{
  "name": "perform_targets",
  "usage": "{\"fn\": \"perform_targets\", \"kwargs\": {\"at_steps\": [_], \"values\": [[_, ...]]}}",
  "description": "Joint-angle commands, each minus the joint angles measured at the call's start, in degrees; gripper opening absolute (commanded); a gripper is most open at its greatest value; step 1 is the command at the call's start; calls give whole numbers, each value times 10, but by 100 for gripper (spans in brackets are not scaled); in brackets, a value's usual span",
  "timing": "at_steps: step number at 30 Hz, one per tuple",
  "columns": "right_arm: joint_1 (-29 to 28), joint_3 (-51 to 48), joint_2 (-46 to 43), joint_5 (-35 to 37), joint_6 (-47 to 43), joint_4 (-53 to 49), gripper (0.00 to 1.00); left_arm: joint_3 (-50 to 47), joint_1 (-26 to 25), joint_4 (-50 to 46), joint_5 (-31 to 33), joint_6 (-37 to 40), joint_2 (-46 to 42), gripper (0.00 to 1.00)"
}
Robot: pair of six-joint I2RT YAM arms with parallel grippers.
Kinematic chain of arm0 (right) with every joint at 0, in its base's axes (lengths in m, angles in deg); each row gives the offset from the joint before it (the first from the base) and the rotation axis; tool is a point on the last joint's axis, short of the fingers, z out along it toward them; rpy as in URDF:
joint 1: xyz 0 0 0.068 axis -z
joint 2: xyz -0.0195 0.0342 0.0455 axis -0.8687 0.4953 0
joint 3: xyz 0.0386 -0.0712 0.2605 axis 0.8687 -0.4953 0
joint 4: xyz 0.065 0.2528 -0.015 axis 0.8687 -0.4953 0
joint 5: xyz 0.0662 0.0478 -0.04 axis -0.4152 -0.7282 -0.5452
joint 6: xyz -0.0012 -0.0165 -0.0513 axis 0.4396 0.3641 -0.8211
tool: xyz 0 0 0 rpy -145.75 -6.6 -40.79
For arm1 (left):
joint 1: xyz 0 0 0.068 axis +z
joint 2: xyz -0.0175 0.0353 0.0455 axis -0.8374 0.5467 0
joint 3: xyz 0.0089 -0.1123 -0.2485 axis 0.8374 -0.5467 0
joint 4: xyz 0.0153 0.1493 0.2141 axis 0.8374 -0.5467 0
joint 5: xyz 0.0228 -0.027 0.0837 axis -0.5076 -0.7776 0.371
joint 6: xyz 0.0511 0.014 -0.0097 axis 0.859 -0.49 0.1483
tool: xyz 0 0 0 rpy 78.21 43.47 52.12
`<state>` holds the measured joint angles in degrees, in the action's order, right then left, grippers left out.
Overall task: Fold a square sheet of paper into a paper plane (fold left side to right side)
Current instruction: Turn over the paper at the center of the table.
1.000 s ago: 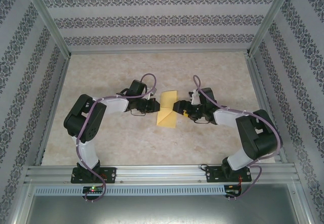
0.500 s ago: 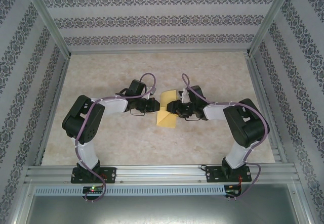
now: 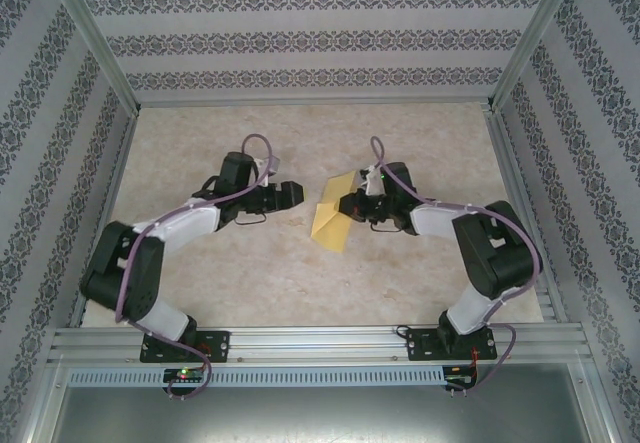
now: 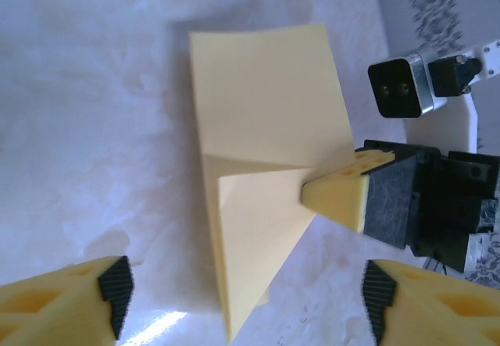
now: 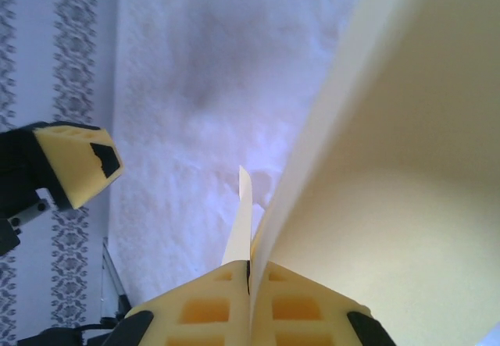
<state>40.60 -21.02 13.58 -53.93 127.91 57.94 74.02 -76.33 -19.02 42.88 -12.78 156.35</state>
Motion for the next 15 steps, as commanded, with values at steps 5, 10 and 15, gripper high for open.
{"fn": "perform_targets", "kwargs": {"at_steps": [5,10,15], "values": [[61,13,-125,-109,-19,67,0,-47,31,144,-45,-115,-130,95],[71,48,-182,-163,25,132,0,-35,32,230,-82,-179,-178,100],[56,99,-212,-177,51,149,0,-10,27,369,-134,-276,-165,100]]}}
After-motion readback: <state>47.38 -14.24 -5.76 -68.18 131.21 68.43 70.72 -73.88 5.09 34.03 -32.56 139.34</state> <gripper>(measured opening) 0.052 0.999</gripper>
